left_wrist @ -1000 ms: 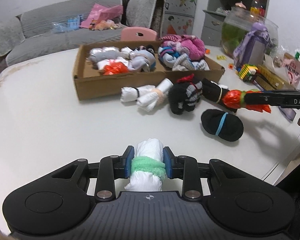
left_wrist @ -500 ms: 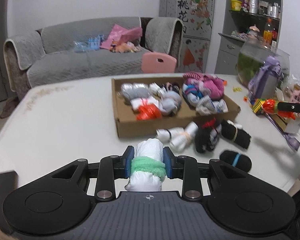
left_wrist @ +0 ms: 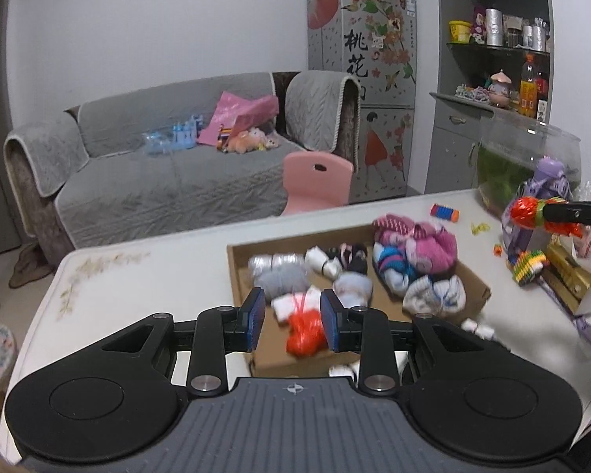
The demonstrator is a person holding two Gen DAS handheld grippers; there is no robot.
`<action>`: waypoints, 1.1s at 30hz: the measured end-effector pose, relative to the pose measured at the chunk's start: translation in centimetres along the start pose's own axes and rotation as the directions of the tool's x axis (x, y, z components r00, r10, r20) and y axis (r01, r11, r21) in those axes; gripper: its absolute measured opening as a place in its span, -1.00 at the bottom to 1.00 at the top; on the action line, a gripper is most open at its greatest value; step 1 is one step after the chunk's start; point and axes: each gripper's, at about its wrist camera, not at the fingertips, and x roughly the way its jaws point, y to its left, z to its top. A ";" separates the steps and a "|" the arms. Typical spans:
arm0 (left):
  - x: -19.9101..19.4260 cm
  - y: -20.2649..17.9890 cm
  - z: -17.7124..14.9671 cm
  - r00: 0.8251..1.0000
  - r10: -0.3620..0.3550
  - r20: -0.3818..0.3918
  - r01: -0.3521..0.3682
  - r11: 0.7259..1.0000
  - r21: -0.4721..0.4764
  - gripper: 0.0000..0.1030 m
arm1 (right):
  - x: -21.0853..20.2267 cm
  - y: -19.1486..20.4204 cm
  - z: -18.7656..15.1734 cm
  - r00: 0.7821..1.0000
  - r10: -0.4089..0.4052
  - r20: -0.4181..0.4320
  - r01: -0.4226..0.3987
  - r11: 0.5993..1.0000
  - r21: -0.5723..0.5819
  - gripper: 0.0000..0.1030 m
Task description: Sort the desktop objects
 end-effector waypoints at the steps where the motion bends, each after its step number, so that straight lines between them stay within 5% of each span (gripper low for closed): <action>1: 0.3 0.0 0.4 1.000 -0.003 0.001 0.003 1.000 0.000 -0.27 | 0.4 0.0 0.4 1.000 0.007 0.001 -0.007 1.000 -0.002 -0.45; 14: 7.2 -0.4 2.1 0.996 -0.020 -0.082 0.022 1.000 0.017 -0.26 | 6.3 1.3 2.4 0.996 0.054 -0.071 -0.058 0.997 -0.050 -0.45; 24: 8.6 -0.6 -5.9 0.973 -0.023 -0.232 0.017 0.999 -0.030 -0.03 | 6.3 2.2 -0.1 0.990 0.082 -0.118 -0.089 0.995 -0.054 -0.45; 33: 10.6 -1.7 -9.3 0.956 -0.003 -0.294 -0.016 0.998 -0.061 0.06 | 5.8 3.0 0.1 0.988 0.090 -0.126 -0.098 0.993 -0.059 -0.45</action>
